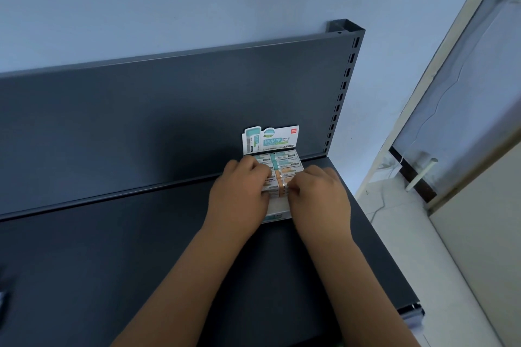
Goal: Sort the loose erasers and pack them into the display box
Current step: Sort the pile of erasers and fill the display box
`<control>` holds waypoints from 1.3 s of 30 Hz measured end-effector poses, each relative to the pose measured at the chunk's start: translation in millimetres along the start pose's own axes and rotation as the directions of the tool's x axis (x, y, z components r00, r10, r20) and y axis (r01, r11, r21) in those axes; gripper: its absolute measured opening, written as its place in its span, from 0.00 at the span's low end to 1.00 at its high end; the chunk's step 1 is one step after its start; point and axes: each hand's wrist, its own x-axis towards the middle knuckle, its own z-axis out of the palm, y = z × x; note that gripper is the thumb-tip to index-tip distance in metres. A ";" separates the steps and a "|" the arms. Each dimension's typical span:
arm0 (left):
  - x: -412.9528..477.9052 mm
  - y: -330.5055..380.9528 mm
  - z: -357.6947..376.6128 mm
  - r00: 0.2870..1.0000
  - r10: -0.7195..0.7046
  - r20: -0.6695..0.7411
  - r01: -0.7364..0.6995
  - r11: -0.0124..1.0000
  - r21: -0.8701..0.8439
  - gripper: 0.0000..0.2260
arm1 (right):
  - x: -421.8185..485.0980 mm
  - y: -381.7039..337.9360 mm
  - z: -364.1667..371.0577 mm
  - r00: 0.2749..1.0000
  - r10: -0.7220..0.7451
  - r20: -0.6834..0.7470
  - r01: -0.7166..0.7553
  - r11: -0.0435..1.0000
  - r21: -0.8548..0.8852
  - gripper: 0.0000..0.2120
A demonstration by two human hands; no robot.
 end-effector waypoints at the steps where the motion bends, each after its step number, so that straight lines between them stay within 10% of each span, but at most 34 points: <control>1: 0.6 1.2 -0.3 1.000 0.001 -0.003 -0.001 1.000 0.005 0.10 | 0.1 0.2 -0.2 1.000 0.000 0.003 0.000 1.000 -0.002 0.07; 23: -3.4 10.9 3.9 0.999 0.029 -0.036 -0.023 0.990 0.142 0.12 | 13.8 -1.7 -4.7 0.996 -0.080 0.039 0.081 0.996 -0.034 0.14; 39: -11.3 5.9 5.1 0.992 -0.081 -0.098 0.075 0.995 -0.058 0.03 | 8.9 9.6 -8.2 0.987 -0.091 0.132 0.089 0.996 0.024 0.09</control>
